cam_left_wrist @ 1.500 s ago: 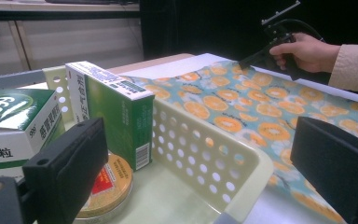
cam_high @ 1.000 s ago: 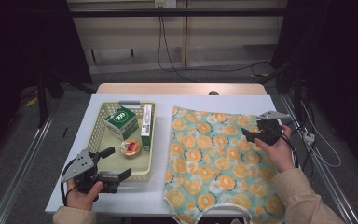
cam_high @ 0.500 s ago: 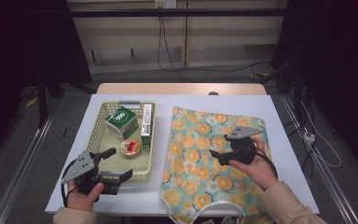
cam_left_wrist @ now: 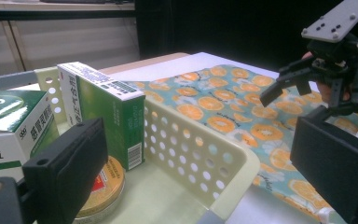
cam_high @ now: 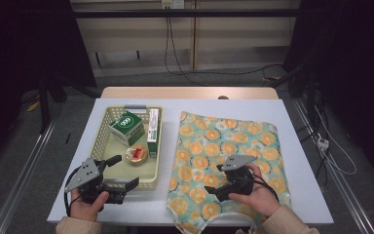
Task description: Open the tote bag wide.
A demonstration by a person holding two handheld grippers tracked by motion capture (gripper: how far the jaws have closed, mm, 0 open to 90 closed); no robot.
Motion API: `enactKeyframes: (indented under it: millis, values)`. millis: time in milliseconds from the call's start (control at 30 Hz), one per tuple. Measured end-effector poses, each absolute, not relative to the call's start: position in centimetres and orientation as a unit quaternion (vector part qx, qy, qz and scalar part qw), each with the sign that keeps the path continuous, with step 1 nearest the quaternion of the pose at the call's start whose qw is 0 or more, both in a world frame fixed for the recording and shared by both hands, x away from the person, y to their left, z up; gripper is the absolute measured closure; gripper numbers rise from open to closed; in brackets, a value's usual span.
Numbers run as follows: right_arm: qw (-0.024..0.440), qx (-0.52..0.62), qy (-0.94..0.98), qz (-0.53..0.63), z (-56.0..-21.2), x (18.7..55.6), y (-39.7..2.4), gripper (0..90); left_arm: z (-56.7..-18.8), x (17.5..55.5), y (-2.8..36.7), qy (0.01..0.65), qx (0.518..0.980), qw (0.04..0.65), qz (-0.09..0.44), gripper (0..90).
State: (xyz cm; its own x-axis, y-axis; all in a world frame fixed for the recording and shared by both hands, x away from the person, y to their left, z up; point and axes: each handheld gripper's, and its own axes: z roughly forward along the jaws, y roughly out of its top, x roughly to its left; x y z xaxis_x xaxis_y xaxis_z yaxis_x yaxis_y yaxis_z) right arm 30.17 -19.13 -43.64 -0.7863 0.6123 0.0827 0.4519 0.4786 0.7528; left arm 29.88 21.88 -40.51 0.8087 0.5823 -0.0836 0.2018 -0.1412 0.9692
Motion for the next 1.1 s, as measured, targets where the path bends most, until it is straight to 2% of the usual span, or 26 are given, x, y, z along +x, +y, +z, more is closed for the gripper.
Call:
enactKeyframes:
  millis: [400,633,933,1100]
  values:
    - [0.082,0.287,0.860,0.415,-44.2,27.7,-19.4,12.3,-40.6,29.9,21.7,0.264,0.741,0.597,0.157,3.8]
    - [0.057,0.265,0.873,0.405,-44.9,26.5,-19.5,11.4,-40.6,29.8,21.6,0.264,0.742,0.597,0.156,3.7]
    - [0.064,0.256,0.880,0.396,-45.3,25.9,-20.1,10.9,-40.7,29.9,21.4,0.261,0.744,0.596,0.153,3.7]
    - [0.067,0.259,0.881,0.390,-45.6,25.9,-20.4,14.3,-40.5,29.8,21.4,0.261,0.743,0.597,0.154,3.7]
